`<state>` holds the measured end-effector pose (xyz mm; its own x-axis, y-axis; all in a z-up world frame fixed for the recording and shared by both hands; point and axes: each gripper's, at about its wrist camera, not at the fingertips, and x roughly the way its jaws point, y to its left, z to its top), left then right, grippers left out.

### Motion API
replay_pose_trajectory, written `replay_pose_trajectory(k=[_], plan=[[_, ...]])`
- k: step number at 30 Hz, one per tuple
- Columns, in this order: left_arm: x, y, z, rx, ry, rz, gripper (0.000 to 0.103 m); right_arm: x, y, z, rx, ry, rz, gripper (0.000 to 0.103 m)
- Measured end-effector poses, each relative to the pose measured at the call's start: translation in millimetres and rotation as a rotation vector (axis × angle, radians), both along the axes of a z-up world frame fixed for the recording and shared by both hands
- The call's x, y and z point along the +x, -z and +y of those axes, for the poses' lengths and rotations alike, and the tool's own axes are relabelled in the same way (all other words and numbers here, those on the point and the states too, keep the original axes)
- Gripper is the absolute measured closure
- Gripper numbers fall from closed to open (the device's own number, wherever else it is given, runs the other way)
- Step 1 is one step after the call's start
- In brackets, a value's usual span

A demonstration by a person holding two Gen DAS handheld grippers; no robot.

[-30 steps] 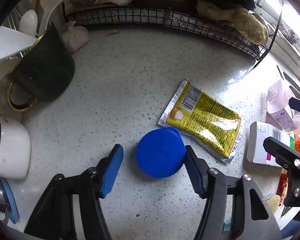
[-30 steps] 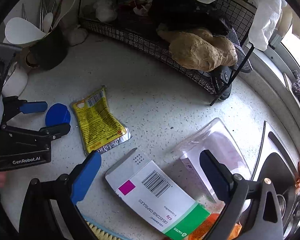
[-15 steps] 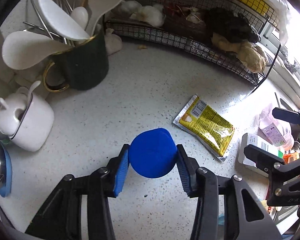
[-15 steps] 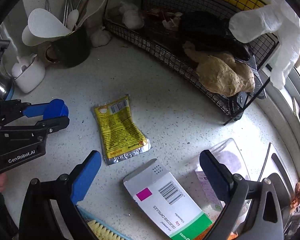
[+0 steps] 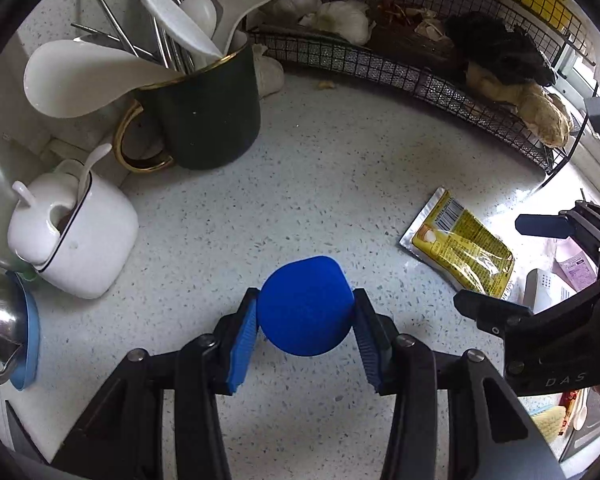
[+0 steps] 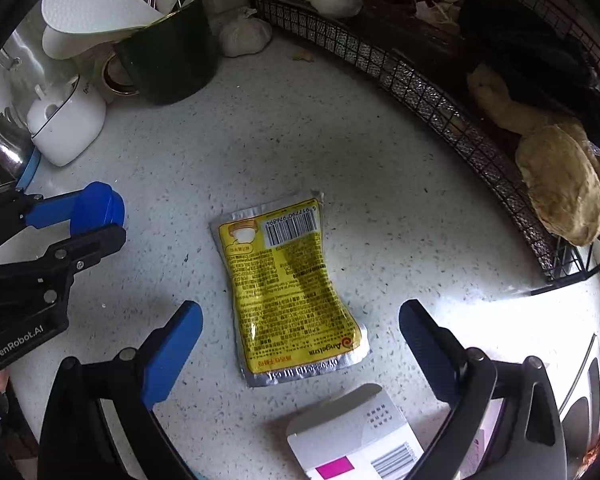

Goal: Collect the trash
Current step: 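Grasp the blue bottle cap with the left tool while the right tool grasps the yellow sachet, then carry the blue cap and yellow sachet down toward the red bin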

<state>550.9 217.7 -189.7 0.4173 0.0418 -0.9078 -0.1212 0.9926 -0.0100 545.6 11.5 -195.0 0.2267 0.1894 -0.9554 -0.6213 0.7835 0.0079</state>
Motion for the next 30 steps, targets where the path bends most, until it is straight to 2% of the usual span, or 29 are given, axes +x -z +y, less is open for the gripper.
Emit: replay_pose_trajectory(k=[2, 3, 5, 7, 8, 9, 10, 15, 20, 30], plan=[[1, 2, 0, -0.001, -0.003, 0.002, 0.060, 4, 9, 8, -0.039, -0.019, 0.019, 0.006], [0, 4, 1, 0.002, -0.002, 0.002, 0.060, 4, 11, 13, -0.058, -0.032, 0.001, 0.009], [-2, 6, 2, -0.006, -0.004, 0.001, 0.060, 2, 11, 16, -0.043, -0.044, -0.009, 0.013], [-4, 8, 4, -0.014, -0.006, 0.002, 0.060, -2, 8, 19, -0.022, -0.055, -0.031, 0.021], [-7, 9, 5, -0.015, -0.008, 0.002, 0.060, -8, 5, 16, -0.014, -0.058, -0.040, 0.030], [-10, 9, 5, -0.017, -0.008, 0.002, 0.060, -15, 2, 15, -0.009, -0.059, -0.046, 0.042], [-14, 9, 5, -0.020, -0.009, 0.003, 0.060, -18, 0, 16, -0.010, -0.059, -0.043, 0.047], [-39, 2, 2, -0.020, -0.019, 0.001, 0.060, -47, -4, 12, -0.003, -0.067, -0.048, 0.059], [-66, -14, -14, -0.007, 0.010, -0.008, 0.060, -73, -20, -4, 0.057, 0.005, -0.045, 0.061], [-132, -56, -64, -0.010, 0.060, -0.081, 0.060, -138, -81, -57, 0.187, 0.067, -0.153, 0.061]])
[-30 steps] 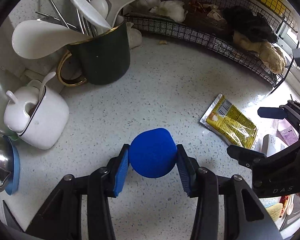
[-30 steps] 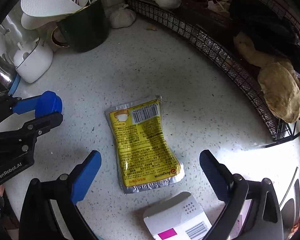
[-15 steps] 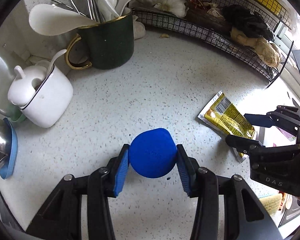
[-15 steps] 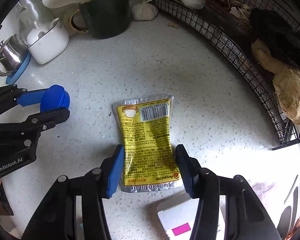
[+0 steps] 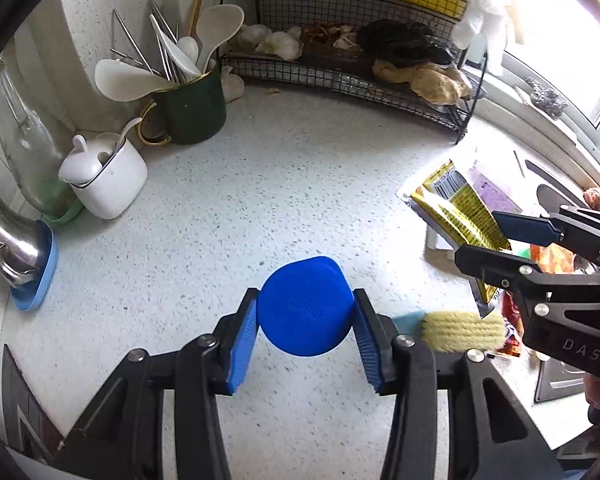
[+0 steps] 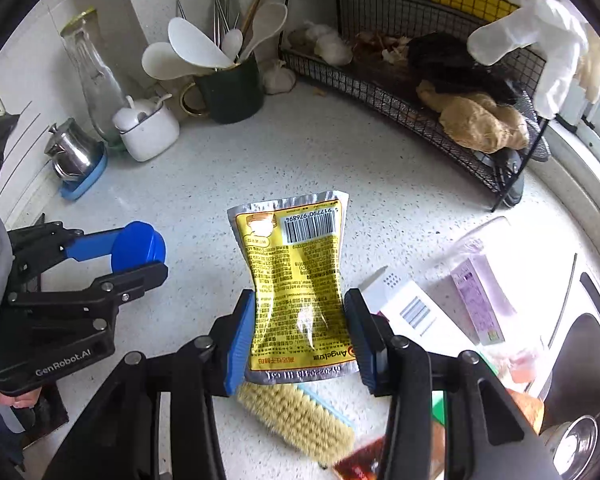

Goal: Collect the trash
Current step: 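Carry the blue cap and yellow sachet down toward the red bin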

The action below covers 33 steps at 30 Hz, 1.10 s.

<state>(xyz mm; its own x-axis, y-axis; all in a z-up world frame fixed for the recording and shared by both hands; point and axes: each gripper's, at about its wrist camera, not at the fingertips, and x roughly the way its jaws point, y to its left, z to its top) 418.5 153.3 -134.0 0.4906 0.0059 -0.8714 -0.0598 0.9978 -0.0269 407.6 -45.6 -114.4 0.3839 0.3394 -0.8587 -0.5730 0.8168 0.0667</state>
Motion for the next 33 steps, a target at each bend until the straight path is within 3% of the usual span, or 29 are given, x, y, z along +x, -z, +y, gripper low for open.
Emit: replay_pose_trajectory(k=[6, 16, 23, 33], plan=[[-52, -18, -48, 0.011, 0.036, -0.034, 0.060, -67, -18, -66, 0.031, 0.038, -0.047, 0.061], [-168, -21, -156, 0.013, 0.134, -0.076, 0.060, -174, -3, -140, 0.065, 0.144, -0.035, 0.061], [-236, -3, -235, 0.053, 0.273, -0.058, 0.060, -247, 15, -205, 0.066, 0.270, -0.010, 0.061], [-280, 46, -322, 0.023, 0.473, 0.070, 0.060, -314, 50, -274, 0.057, 0.481, 0.086, 0.061]])
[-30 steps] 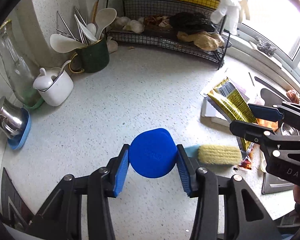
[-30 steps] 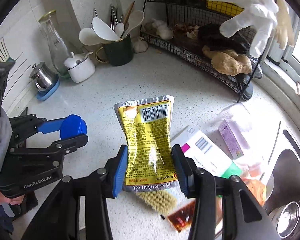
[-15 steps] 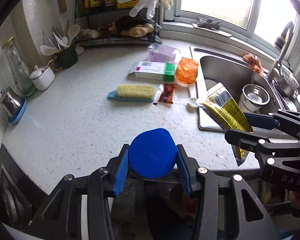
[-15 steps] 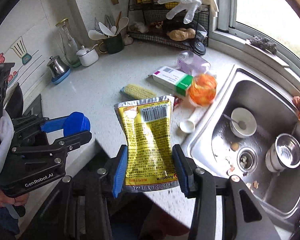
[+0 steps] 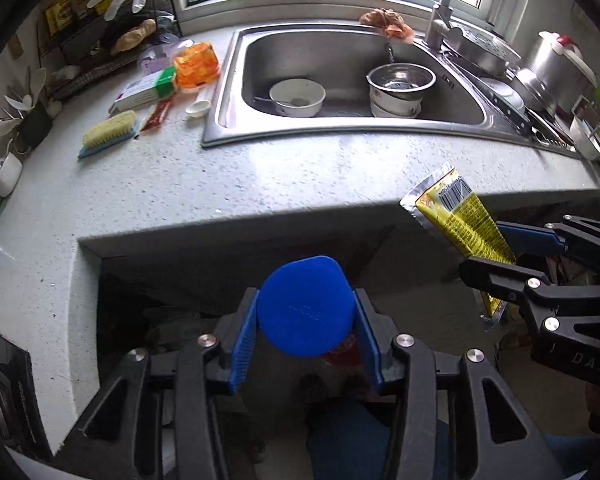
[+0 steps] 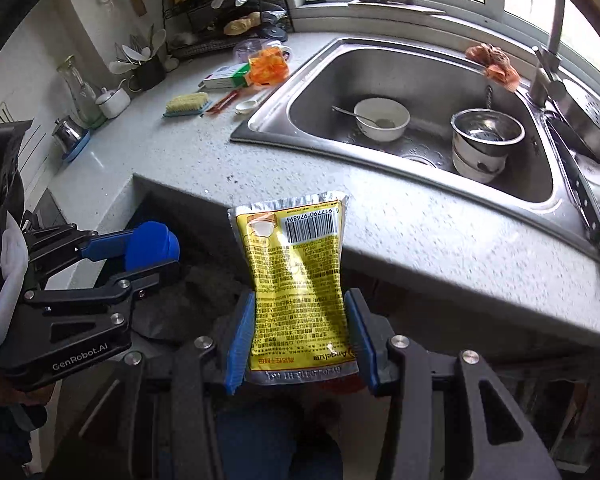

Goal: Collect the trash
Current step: 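Carry the blue cap and yellow sachet down toward the red bin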

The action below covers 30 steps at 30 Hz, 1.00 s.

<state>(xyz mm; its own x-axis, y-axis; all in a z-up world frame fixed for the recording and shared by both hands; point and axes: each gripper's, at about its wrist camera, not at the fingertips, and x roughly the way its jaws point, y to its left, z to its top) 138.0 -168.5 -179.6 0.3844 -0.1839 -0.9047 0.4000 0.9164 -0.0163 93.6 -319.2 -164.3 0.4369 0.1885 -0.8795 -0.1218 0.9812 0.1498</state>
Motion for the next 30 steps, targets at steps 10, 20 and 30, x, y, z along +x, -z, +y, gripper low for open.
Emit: replay_pose_trajectory(k=[10, 20, 30], plan=[[-10, 111, -59, -0.007, 0.150, 0.179, 0.060, -33, 96, -39, 0.028, 0.173, 0.158, 0.061], [2, 271, -92, 0.016, 0.213, 0.284, 0.060, -18, 224, -53, -0.001, 0.225, 0.199, 0.060], [17, 378, -105, 0.045, 0.277, 0.311, 0.060, 1, 327, -67, -0.013, 0.266, 0.266, 0.060]])
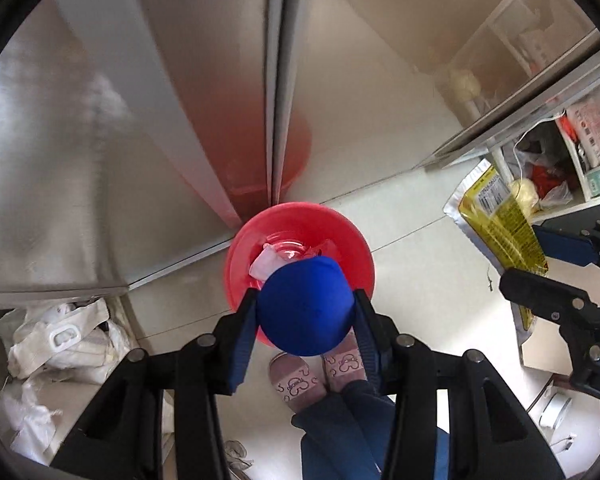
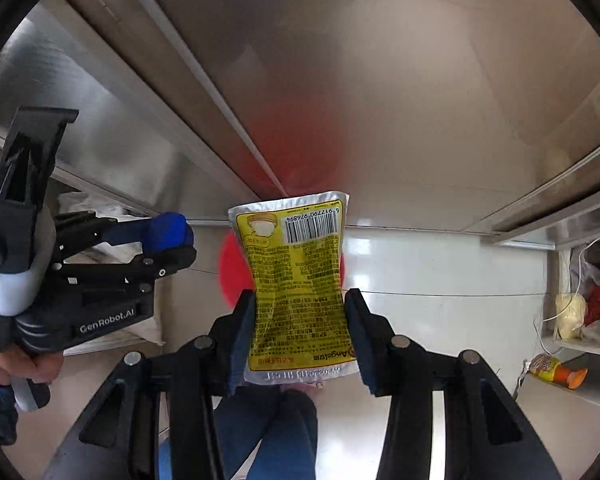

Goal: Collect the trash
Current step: 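Carry the blue cap and yellow sachet down toward the red bin, then open the left tool over the red bin while the right tool releases the sachet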

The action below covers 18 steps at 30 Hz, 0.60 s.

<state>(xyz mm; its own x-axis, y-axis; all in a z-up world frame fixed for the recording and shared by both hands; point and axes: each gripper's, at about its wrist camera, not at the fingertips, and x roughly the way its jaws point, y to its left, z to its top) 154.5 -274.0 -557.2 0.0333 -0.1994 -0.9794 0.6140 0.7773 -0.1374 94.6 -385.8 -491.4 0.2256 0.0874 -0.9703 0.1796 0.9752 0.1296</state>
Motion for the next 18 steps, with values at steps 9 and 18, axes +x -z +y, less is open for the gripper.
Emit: replay_pose_trajectory(k=[9, 18], plan=[[5, 7, -10, -0.036, 0.013, 0.026, 0.031, -7, 5, -4, 0.000, 0.016, 0.033, 0.060], [13, 4, -3, -0.036, -0.011, 0.016, 0.021, -2, 7, -2, 0.003, -0.001, 0.030, 0.060]])
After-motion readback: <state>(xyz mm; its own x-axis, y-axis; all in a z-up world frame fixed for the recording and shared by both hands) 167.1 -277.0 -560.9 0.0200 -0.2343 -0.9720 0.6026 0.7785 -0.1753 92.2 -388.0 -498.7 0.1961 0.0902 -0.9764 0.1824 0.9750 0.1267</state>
